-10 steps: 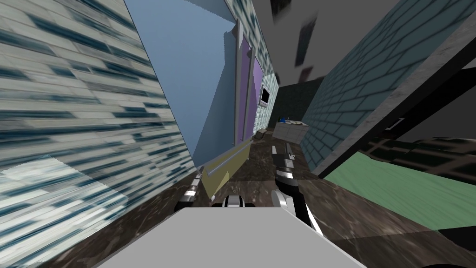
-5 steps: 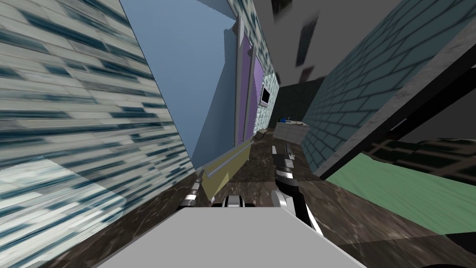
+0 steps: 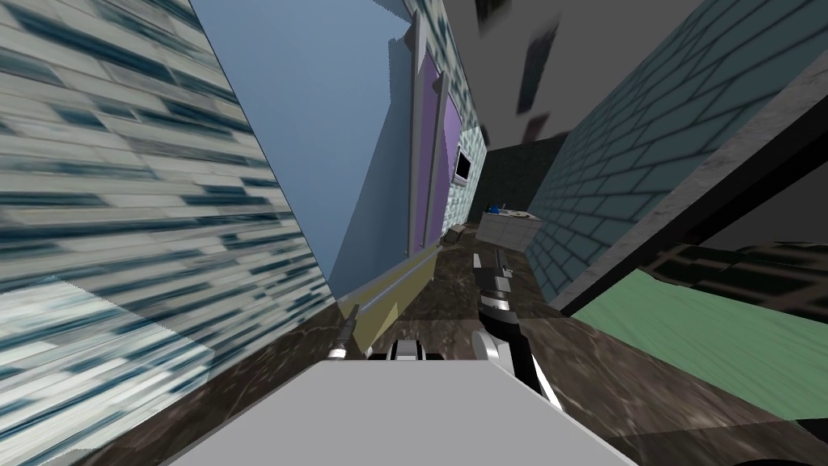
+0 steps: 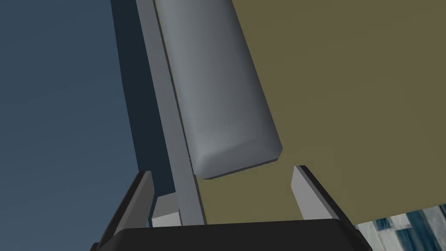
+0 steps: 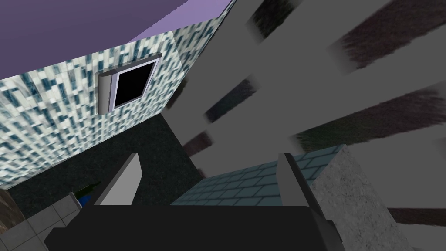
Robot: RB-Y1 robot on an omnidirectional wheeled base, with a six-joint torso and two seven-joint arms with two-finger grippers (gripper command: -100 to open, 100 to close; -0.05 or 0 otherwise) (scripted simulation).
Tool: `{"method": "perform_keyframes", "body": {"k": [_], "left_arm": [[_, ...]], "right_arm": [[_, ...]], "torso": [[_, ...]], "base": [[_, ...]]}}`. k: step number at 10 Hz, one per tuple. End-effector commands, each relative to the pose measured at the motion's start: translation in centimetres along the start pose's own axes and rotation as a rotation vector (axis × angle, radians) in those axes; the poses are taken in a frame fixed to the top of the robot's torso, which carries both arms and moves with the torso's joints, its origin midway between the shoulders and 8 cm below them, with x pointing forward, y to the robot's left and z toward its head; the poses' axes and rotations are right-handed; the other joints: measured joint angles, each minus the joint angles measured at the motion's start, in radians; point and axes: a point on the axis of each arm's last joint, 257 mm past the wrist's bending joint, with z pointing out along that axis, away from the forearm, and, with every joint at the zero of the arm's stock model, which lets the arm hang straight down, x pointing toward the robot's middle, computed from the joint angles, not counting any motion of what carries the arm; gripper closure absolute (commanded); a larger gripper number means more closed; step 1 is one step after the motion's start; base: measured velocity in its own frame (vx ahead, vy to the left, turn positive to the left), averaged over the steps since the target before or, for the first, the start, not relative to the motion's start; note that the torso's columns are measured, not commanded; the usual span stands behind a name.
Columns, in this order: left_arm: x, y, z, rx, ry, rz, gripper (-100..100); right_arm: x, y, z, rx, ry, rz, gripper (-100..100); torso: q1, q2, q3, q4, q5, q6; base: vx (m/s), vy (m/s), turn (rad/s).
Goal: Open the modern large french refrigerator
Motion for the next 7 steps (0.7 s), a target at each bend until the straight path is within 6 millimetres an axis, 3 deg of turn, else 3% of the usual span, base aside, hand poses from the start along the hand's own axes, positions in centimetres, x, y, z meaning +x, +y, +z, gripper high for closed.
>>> {"method": "perform_keyframes", "body": {"k": [1,2,6,7], "left_arm": [[2.5,1.4,-0.9,-0.051,-0.002,-0.058,-100],[3.5,1.6,-1.2,-0.062,-0.004,-0.079,-100],[3.1,1.2,-0.5,-0.058,-0.004,-0.075,-100],[3.1,1.3,-0.4,-0.06,-0.004,-0.076,100]], "right_arm": [[0.0,0.0,0.0,0.0,0.0,0.0,0],[0.0,0.0,0.0,0.0,0.0,0.0,0],[0.0,0.0,0.0,0.0,0.0,0.0,0],[0.0,0.0,0.0,0.0,0.0,0.0,0]], "torso": [[0.0,0.0,0.0,0.0,0.0,0.0],[0.0,0.0,0.0,0.0,0.0,0.0],[0.0,-0.002,-0.001,0.0,0.0,0.0],[0.0,-0.001,-0.001,0.0,0.0,0.0]], "base": [[0.051,-0.002,0.007],[0.038,0.003,0.002],[0.026,0.0,-0.002],[0.0,0.0,0.0]]}}
